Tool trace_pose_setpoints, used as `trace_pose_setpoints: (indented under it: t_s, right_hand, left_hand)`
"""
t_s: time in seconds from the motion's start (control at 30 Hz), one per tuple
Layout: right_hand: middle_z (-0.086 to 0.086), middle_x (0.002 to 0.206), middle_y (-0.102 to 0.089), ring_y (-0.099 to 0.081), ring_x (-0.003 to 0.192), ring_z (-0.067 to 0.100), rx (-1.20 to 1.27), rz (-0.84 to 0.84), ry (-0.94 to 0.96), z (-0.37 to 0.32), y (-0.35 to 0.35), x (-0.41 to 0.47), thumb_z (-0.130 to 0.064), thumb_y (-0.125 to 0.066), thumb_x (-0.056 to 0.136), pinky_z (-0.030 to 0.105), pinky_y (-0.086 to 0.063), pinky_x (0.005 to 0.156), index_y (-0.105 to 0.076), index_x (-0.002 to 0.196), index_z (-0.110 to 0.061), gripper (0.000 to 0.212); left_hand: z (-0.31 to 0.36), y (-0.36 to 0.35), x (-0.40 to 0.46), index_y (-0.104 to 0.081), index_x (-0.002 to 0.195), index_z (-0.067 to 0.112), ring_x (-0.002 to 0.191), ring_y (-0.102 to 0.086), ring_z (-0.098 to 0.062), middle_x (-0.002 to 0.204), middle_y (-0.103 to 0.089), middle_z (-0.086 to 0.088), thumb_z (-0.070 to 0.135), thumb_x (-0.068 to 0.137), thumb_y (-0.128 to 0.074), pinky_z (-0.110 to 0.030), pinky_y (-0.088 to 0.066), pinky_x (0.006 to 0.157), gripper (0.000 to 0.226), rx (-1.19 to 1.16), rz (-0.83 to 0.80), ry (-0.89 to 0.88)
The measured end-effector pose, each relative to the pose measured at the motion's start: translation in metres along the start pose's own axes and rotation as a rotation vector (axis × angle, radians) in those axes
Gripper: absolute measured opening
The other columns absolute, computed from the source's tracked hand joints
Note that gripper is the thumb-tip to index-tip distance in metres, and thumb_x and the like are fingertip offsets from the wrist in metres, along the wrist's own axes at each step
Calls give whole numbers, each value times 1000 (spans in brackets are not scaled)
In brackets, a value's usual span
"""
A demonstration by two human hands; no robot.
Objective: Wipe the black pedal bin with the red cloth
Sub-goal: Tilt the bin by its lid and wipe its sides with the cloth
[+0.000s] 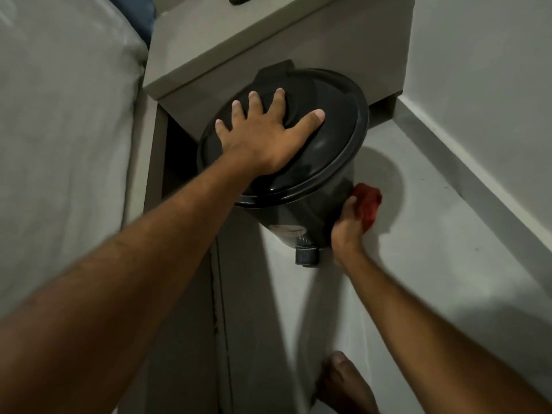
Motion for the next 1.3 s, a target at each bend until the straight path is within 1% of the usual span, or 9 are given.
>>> trace_pose_setpoints:
  t_s: [0.1, 0.23, 0.37, 0.47, 0.67, 0.73, 0.87, 1.0, 1.3]
  right_hand:
    - [10, 150, -54, -52, 138, 23, 229, -85, 84, -35, -12, -2, -47, -48, 99, 41, -38, 119, -45, 150, -13, 61]
    - [-27, 142, -58, -53, 132, -4, 159, -175, 247, -24, -9, -40, -56, -51, 94, 21, -43, 112, -51, 143, -33, 53]
    - [11, 156, -47, -46, 139, 19, -102, -112, 29, 11, 10, -19, -33, -39, 108, 32, -27, 124, -41, 151, -10, 49]
    - [10, 152, -52, -54, 133, 23, 88, -36, -10, -23, 3, -5, -41, -41, 106, 39, -39, 118, -41, 152, -18, 52]
    - [-33, 104, -70, -64, 100, -15, 132, -205, 220, -38, -14, -60, -55, -52, 91, 8, -52, 91, -62, 106, -61, 19]
    - [-17, 89, -71, -66, 84, -5, 17, -222, 137, -15, -7, -67, -46, -50, 99, 4, -50, 72, -67, 93, -40, 19]
    - [7, 101, -70, -63, 108, 30, -19, -143, -37, 6, -5, -69, -28, -44, 107, 19, -48, 93, -69, 89, -16, 33]
    - [14, 126, -65, -61, 114, 28, 44, -317, -169, -7, -11, -116, -53, -42, 101, 41, -48, 106, -57, 137, -12, 57]
    - [16, 113, -78, -77, 99, 32, 423, -228, -256, -150, 37, -184, -50, -49, 89, 52, -64, 79, -73, 120, -6, 59]
  left_hand:
    - [16, -6, 2, -10, 156, 36, 152, 4, -41, 169, -3, -12, 96, 67, -12, -68, 7, 114, 107, -39, 18, 97]
    - [38, -4, 5, -11, 157, 30, 151, 6, -46, 167, -2, -18, 94, 68, -13, -71, 11, 111, 109, -84, 17, 184]
    - [43, -4, 5, -10, 157, 28, 151, 6, -47, 167, 0, -19, 93, 70, -13, -72, 10, 111, 109, -81, 4, 223]
    - [44, -7, 7, -11, 157, 28, 150, 6, -47, 167, -1, -20, 93, 69, -13, -72, 10, 110, 109, -80, 14, 230]
    - [47, -7, 8, -10, 157, 27, 150, 5, -47, 167, -2, -21, 93, 70, -12, -73, 10, 110, 110, -68, 29, 229]
    - [48, -6, 7, -9, 157, 26, 150, 5, -47, 167, -1, -21, 93, 71, -12, -72, 9, 111, 109, -79, 31, 233]
    - [47, -6, 5, -8, 157, 26, 150, 5, -47, 167, -1, -21, 92, 71, -12, -72, 8, 112, 108, -85, 27, 222]
    - [48, -7, 5, -9, 157, 25, 150, 5, -48, 166, -2, -22, 93, 70, -10, -73, 8, 111, 111, -81, 31, 231]
    - [45, -3, 1, 0, 157, 21, 147, 21, -48, 165, 11, -24, 88, 79, -11, -74, 24, 102, 103, -209, -47, 191]
Point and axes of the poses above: each hand's wrist, its own x-axis towards the middle knuckle, its own y-axis out of the back of the hand, z = x × y, the point moved 5 cm from there along x, towards the middle knuckle
